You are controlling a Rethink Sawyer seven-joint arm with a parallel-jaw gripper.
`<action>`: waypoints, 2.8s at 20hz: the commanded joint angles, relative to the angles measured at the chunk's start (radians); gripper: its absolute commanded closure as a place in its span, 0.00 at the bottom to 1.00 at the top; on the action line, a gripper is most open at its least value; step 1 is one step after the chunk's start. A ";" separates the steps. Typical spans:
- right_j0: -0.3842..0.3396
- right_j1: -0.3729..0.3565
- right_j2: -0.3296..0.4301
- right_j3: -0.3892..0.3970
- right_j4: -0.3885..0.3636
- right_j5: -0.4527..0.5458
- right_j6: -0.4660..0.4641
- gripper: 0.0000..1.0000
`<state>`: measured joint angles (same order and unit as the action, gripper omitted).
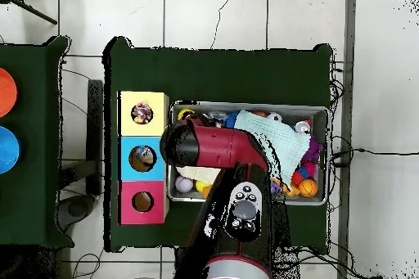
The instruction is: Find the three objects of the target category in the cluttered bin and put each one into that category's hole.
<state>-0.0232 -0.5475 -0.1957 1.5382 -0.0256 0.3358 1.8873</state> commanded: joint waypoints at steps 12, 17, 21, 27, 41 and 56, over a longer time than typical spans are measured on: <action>-0.111 0.158 0.132 -0.067 -0.103 -0.080 0.012 0.00; -0.113 0.186 0.129 -0.083 -0.119 -0.136 0.045 0.00; -0.129 0.212 0.159 -0.084 -0.117 -0.193 0.068 0.00; -0.131 0.227 0.172 -0.087 -0.107 -0.224 0.086 0.00; -0.169 0.252 0.228 -0.095 -0.132 -0.272 0.066 0.00; -0.041 0.282 0.062 -0.129 -0.004 0.055 0.158 0.00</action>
<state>-0.1196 -0.3445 -0.1353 1.4381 -0.0879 0.1787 1.8873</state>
